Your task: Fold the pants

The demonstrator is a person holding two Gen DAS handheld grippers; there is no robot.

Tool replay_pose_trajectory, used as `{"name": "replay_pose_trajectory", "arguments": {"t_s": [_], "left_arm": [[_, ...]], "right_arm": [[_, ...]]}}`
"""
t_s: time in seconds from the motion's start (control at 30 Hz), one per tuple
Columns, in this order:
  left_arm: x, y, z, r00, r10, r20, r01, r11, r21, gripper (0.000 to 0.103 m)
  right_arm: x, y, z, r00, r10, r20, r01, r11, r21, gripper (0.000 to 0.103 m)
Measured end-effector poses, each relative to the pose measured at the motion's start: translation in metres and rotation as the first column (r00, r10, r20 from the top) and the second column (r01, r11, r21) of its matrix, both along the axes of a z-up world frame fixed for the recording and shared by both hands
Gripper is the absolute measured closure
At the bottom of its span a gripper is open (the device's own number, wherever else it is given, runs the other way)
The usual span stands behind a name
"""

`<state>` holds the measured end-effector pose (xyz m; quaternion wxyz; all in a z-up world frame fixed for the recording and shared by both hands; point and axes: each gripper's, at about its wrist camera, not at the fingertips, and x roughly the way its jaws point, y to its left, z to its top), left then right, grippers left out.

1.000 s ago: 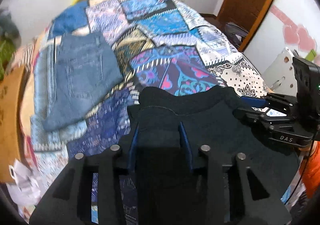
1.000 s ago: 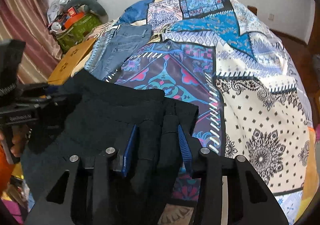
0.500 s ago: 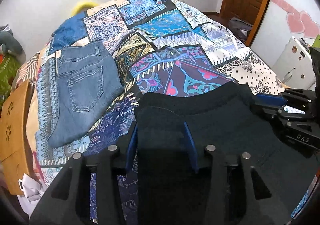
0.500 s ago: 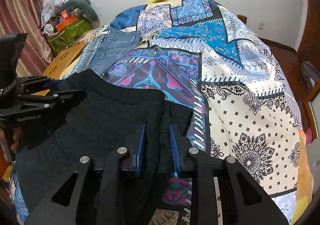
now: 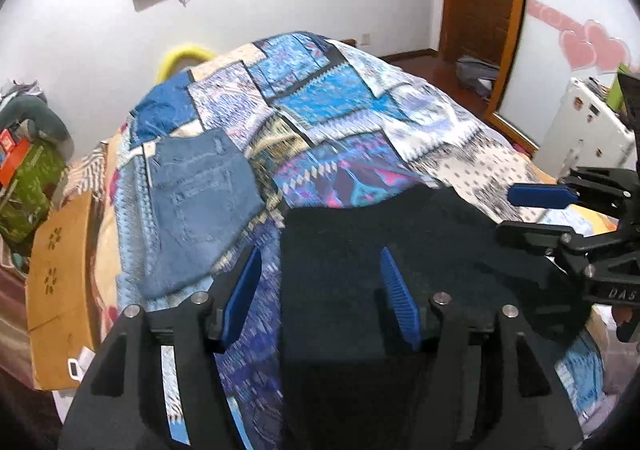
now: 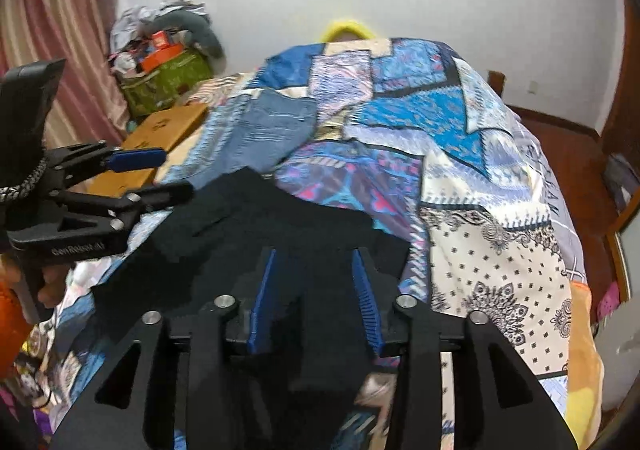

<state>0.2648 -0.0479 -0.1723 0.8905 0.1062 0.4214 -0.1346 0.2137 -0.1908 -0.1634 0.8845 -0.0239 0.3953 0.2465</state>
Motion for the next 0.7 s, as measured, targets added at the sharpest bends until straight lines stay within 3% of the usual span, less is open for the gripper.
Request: {"name": "replay_pose_trajectory", "arguments": {"t_s": [0.27, 0.37, 0.7], "left_arm": [[-0.027, 0.018, -0.055, 0.987, 0.022, -0.161, -0.021, 1.0, 0.011, 0.038], [-0.036, 0.029, -0.054, 0.987, 0.04, -0.155, -0.041, 0.999, -0.003, 0.032], [-0.064, 0.054, -0.047, 0.986, 0.089, -0.142, -0.096, 0.995, -0.039, 0.029]], "right_arm": [[-0.033, 0.025, -0.032, 0.996, 0.073, -0.061, -0.079, 0.991, -0.106, 0.062], [-0.045, 0.026, -0.037, 0.998, 0.056, -0.039, -0.061, 0.989, -0.138, 0.062], [-0.07, 0.005, -0.027, 1.0, 0.011, -0.01, -0.012, 0.995, -0.1, 0.062]]}}
